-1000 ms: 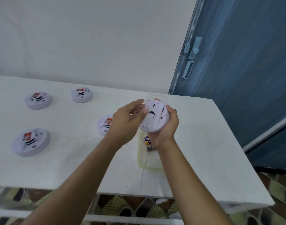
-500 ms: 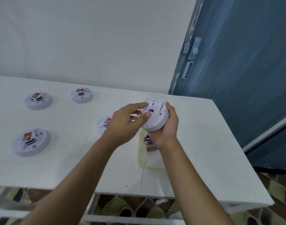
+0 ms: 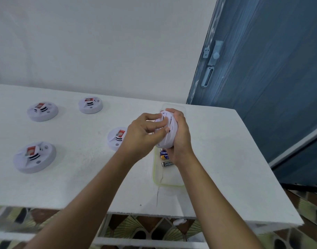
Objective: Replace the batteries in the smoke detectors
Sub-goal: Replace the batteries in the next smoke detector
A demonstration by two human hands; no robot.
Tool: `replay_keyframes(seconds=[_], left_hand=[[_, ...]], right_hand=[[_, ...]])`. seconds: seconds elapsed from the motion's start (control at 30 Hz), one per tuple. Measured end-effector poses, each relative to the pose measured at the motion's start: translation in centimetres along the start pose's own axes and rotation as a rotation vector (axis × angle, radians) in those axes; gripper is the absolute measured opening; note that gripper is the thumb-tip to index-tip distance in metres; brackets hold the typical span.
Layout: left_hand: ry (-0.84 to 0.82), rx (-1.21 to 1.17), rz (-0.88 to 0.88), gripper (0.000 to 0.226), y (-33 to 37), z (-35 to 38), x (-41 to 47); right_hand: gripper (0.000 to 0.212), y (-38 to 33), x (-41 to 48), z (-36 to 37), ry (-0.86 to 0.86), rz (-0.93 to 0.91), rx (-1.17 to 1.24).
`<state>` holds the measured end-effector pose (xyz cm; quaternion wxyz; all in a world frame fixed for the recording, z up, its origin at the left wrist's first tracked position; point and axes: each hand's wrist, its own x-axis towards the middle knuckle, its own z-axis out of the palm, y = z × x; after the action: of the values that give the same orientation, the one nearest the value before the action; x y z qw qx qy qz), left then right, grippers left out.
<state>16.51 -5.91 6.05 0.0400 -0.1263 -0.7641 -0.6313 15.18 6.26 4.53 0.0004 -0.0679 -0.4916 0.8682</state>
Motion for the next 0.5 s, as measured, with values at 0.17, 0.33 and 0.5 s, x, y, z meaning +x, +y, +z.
replay_keyframes(seconds=[0.17,0.33,0.5], left_hand=[[0.008,0.085,0.001,0.02,-0.3,-0.1,0.0],[0.091,-0.17,-0.112,0.022,0.1,-0.5,0.2],[0.1,-0.267,-0.198,0.021,0.4,-0.4,0.4]], right_hand=[[0.023,0.3,-0.1,0.1,-0.005,0.014,0.023],[0.023,0.5,-0.3,0.8,0.019,-0.06,-0.022],[0.032,0.8,-0.1,0.8,0.042,-0.122,-0.002]])
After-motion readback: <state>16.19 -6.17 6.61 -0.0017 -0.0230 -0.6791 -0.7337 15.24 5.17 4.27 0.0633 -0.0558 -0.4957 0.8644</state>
